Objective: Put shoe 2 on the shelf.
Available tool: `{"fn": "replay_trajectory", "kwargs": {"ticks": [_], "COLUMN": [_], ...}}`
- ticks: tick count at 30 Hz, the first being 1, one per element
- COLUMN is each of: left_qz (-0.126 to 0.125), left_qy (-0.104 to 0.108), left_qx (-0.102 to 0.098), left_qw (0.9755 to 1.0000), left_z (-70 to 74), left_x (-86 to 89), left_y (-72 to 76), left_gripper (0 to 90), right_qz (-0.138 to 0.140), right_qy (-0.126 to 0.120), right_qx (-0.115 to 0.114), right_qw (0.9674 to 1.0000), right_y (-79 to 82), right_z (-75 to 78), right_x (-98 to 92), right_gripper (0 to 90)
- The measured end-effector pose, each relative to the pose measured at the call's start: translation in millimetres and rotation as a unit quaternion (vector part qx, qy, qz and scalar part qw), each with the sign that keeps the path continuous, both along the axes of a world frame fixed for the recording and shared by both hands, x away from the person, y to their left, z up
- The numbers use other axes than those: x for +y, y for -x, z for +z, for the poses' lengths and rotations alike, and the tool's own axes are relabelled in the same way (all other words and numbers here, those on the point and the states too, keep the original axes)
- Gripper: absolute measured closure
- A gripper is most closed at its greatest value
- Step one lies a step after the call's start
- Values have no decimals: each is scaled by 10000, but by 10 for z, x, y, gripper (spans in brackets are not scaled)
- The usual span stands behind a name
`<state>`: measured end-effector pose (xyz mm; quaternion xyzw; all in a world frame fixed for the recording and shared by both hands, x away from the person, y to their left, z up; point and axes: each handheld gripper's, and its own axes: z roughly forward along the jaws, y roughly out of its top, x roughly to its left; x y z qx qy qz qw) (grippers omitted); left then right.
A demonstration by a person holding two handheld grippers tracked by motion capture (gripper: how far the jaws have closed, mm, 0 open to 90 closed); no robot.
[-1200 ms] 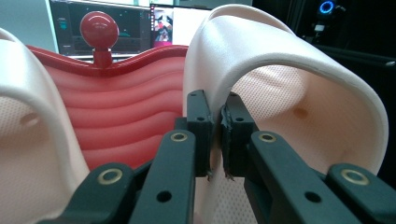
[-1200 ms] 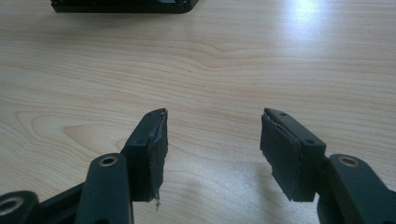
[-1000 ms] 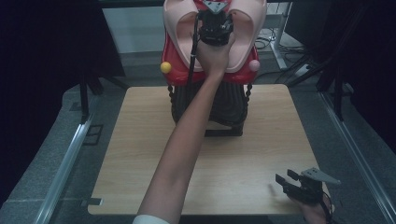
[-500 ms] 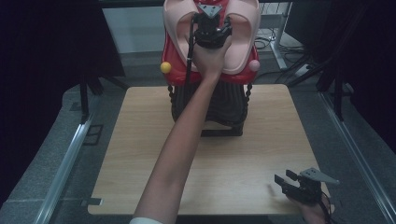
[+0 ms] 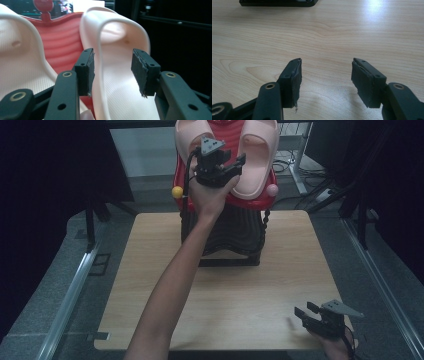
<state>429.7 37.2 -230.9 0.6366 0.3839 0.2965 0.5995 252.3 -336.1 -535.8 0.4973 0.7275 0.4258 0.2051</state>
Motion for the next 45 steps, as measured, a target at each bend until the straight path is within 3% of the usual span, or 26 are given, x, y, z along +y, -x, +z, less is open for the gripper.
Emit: {"fn": "replay_trajectory", "kwargs": {"ticks": [8,15,19,23,31,40,45], "left_qz": [-418,-666,-850,-946,-1041,-911,-874], "left_qy": [-232,-193,-287,-188,-185,-274,-446], "left_qx": [-45,7,50,114,289,808,968], "left_qw": [9988,9976,9960,9953,9940,9922,9905], "left_z": [-183,-378,-623,-851,-1306,-1911,-2178], "left_x": [141,321,485,638,874,1144,1206], "left_y": [343,591,792,959,1249,1503,1620], "left_gripper": [531,529,528,528,525,518,505], "right_qz": [11,35,42,56,87,78,80], "right_qy": [59,99,114,136,149,151,146], "right_qx": [-1,0,13,14,19,30,38], "right_qw": [10000,9999,9999,9999,9998,9999,9999], "right_y": [-1,5,-1,2,0,-12,-12], "right_z": [-4,-10,-18,-16,-18,-23,-23], "right_x": [22,50,65,82,111,91,95], "right_gripper": [416,416,416,416,416,416,414]}}
